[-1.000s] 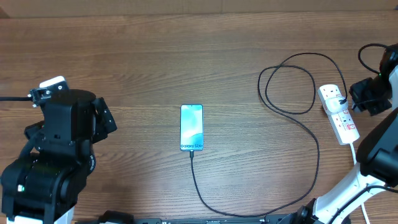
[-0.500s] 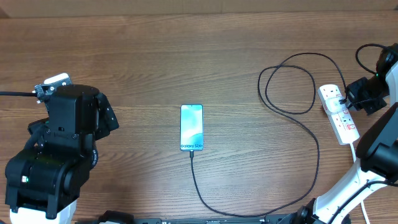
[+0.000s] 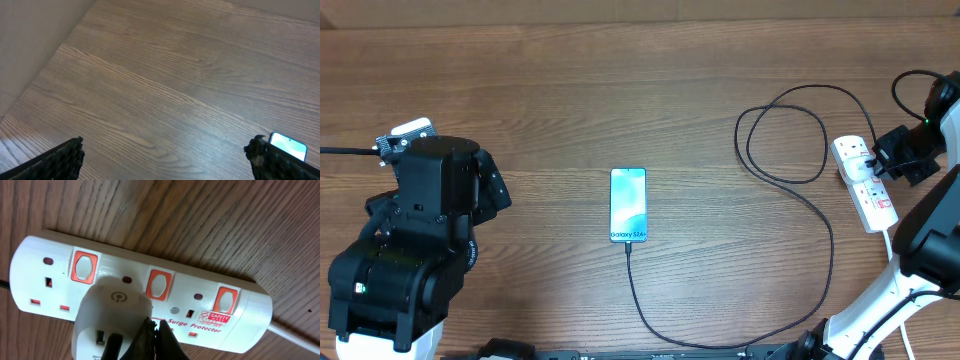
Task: Plug charger to phone and switch on socket
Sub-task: 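Move the right gripper over the white power strip's switch, then press the orange switch beside the plugged socket down with the right gripper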
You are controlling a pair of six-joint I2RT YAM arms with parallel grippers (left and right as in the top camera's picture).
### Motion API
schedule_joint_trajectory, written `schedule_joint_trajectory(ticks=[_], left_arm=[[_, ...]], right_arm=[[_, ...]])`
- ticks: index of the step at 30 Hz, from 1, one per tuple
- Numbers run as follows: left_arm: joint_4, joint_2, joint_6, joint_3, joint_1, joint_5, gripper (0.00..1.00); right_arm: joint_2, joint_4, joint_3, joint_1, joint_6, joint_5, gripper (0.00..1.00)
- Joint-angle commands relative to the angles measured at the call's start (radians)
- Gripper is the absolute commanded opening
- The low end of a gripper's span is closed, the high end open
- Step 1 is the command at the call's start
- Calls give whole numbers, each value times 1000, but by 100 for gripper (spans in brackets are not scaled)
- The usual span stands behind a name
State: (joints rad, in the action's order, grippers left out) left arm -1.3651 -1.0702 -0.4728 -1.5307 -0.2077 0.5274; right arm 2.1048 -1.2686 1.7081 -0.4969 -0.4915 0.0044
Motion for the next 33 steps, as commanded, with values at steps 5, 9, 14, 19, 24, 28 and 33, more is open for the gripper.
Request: schedule_joint_trajectory(ticks=[5,9,14,19,24,28,33], left_arm=[[0,-3,-22,2,5,-15,100],[0,-3,-22,2,5,-30,100],[-1,-3,-22,2,5,-30,100],[-12,-3,-22,2,5,-30,100],[-15,-3,-22,2,5,-30,99],[-15,-3,-22,2,5,-30,100],[-16,-3,-22,2,5,-30,100]], right_arm=[[28,9,6,-3,26,-10,4],[75,7,6,-2,26,-34,4],[117,20,6,4,29,-32,4],[129,5,6,10,29,-36,4],[125,12,24,6,29,-35,4],[100,-33,85,-8,30,-35,4],[95,-67,118,-30,69,-84,4]])
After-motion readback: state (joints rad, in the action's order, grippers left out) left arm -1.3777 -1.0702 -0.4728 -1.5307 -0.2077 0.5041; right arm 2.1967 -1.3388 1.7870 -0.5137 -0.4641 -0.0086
